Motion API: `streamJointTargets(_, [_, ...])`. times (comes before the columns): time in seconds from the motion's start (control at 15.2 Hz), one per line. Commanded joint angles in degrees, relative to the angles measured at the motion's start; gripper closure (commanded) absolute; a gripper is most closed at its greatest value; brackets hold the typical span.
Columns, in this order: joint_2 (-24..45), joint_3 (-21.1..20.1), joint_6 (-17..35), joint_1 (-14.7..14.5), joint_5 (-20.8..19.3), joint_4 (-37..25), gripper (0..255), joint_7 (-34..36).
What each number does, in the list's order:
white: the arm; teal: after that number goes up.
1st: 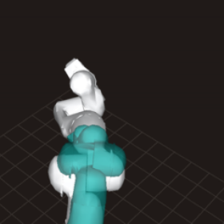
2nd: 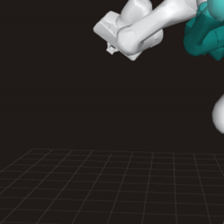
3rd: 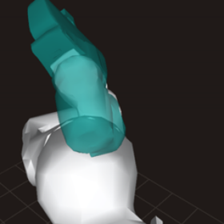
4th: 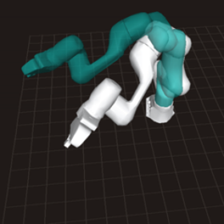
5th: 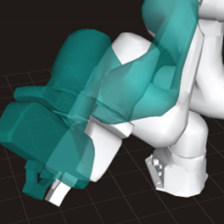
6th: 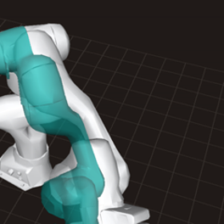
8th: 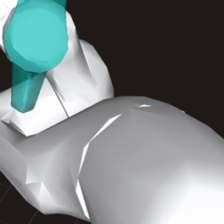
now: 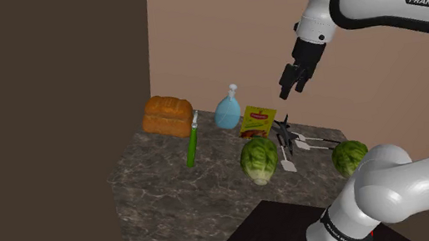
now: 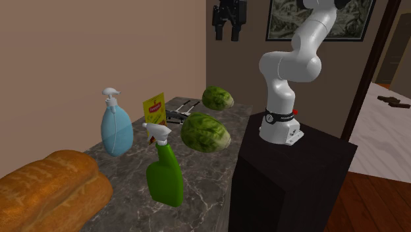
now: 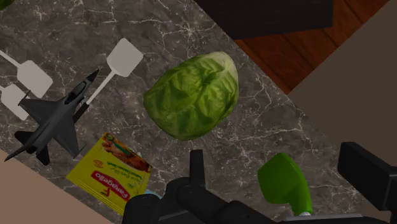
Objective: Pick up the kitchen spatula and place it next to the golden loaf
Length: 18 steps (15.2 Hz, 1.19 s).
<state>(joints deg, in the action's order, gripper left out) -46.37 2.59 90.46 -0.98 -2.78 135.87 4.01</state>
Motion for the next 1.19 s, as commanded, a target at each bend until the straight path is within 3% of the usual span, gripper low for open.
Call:
streamJointTargets(0.0, [0.0,0.0,0.0,0.0,0.0,0.0,0,0.0])
streamJointTargets(0.59, [3.43,4.78,16.27,6.2,-3.53,12.09,0,3.72])
streamJointTargets(1.12, [11.79,9.73,32.45,11.97,-6.7,19.18,0,6.93])
